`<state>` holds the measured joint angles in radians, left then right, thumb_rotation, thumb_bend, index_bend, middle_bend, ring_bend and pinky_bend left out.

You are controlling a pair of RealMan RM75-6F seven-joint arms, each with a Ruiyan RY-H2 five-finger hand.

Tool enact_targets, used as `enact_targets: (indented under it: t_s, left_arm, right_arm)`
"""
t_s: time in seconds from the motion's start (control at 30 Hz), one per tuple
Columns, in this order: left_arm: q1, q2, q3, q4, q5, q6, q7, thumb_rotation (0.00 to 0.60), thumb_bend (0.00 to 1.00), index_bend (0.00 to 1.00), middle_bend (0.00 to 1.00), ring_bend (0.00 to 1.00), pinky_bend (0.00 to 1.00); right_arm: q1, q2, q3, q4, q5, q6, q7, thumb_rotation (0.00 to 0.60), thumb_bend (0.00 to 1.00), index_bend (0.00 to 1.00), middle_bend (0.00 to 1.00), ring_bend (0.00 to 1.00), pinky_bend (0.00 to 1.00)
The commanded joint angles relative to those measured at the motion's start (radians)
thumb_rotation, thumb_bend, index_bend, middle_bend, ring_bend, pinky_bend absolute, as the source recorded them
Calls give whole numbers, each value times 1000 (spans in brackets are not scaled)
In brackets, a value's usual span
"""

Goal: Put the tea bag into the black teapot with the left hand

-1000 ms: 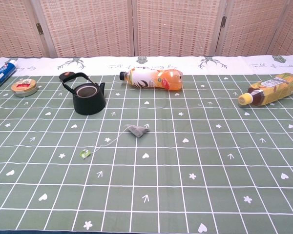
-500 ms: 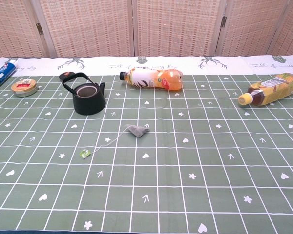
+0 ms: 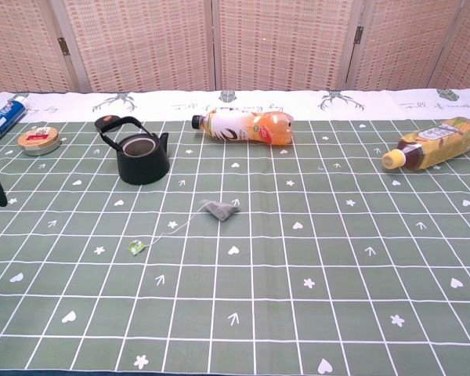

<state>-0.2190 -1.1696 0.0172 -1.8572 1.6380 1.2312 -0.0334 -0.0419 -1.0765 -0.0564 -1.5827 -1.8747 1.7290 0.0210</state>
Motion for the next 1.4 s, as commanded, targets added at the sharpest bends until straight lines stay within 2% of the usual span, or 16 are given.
enact_targets:
  t_s: [0.03, 0.23, 0.47, 0.6, 0.9, 1.17, 1.4]
  left_arm:
    - [-56, -73, -62, 3, -96, -63, 67, 600, 424, 491, 1000, 1000, 1000]
    - [-144, -147, -113, 31, -249, -199, 60, 600, 463, 464, 1000, 1000, 1000]
    - [-209, -239, -140, 112, -346, -255, 105, 600, 464, 442, 1000, 1000, 1000]
    - [-225, -282, -134, 150, -352, -248, 135, 600, 462, 471, 1000, 1000, 1000]
    - [-250, -343, -131, 182, -364, -202, 251, 600, 420, 462, 1000, 1000, 1000]
    - [-258, -396, -121, 259, -355, -173, 259, 600, 342, 437, 1000, 1000, 1000]
    - [-285, -435, -132, 329, -367, -195, 244, 600, 330, 477, 1000, 1000, 1000]
  right_arm:
    - [3, 4, -1, 8, -9, 10, 15, 600, 365, 0, 0, 0, 0]
    - [12, 8, -2, 15, -12, 6, 33, 600, 365, 0, 0, 0, 0]
    - [12, 9, -5, 13, -12, 11, 37, 600, 365, 0, 0, 0, 0]
    - [12, 9, -6, 16, -15, 16, 40, 600, 365, 0, 0, 0, 0]
    - [9, 5, -6, 23, -17, 29, 41, 600, 365, 0, 0, 0, 0]
    - [13, 3, -7, 18, -18, 19, 29, 600, 365, 0, 0, 0, 0]
    - [12, 2, -9, 20, -22, 22, 24, 600, 364, 0, 0, 0, 0]
